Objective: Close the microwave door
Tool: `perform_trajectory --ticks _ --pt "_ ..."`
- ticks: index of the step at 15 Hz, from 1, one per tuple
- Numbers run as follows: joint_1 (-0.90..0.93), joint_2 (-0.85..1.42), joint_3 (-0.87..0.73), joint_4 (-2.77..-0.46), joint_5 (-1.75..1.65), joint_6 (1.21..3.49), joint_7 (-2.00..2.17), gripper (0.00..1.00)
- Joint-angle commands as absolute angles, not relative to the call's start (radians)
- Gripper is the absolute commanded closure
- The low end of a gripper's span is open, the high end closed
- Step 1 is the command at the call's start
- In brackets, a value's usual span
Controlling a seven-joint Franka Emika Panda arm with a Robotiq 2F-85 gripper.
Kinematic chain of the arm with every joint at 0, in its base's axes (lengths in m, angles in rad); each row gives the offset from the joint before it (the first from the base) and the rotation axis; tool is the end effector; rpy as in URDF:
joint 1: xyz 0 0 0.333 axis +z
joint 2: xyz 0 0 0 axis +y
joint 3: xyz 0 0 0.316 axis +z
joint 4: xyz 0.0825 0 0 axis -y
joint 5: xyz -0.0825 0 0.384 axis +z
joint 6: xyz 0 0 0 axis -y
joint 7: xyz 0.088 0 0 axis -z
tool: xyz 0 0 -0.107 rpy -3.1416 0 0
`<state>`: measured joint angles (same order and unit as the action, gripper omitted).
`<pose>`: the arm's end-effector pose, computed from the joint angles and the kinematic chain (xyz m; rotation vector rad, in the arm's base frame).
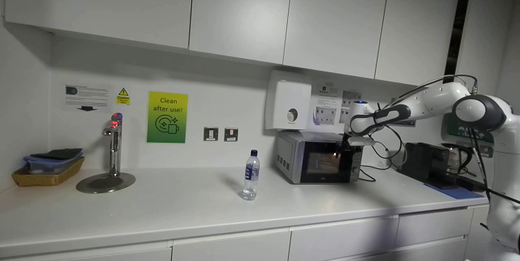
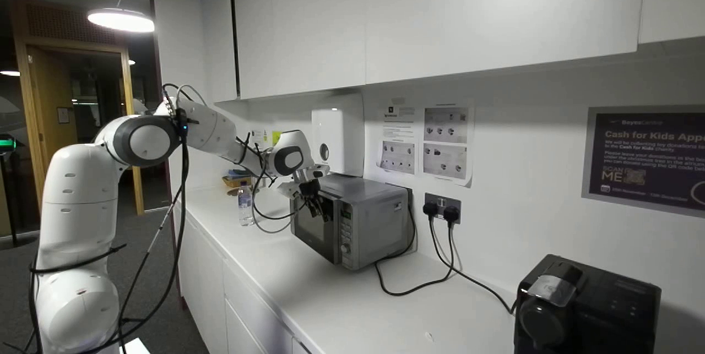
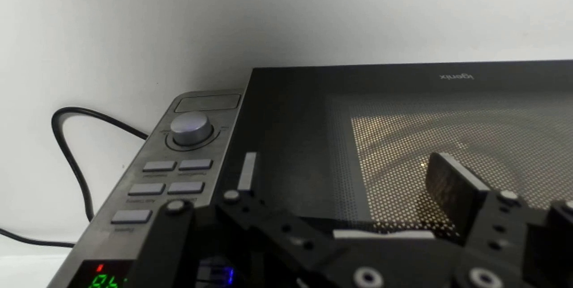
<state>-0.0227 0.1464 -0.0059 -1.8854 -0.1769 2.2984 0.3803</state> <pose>0.6212 -0.0214 0.4569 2.9757 -0.4628 0.4363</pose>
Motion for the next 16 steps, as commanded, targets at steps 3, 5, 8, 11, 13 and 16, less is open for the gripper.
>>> perform_trajectory --ticks 3,5,8,11,13,16 --pt "-0.008 0.182 -0.029 -1.799 -0.220 2.242 0.362 0.00" --pt "-0.009 0.186 -0.030 -1.786 -0.224 2.229 0.360 0.00" --pt "-0.011 0.194 -0.031 -1.768 -0.227 2.214 0.353 0.00" --pt "-0.012 0.209 -0.032 -1.749 -0.226 2.205 0.336 0.00" --pt "-0.012 0.219 -0.034 -1.739 -0.232 2.206 0.327 0.00" --pt "-0.008 0.228 -0.037 -1.736 -0.269 2.223 0.312 0.00"
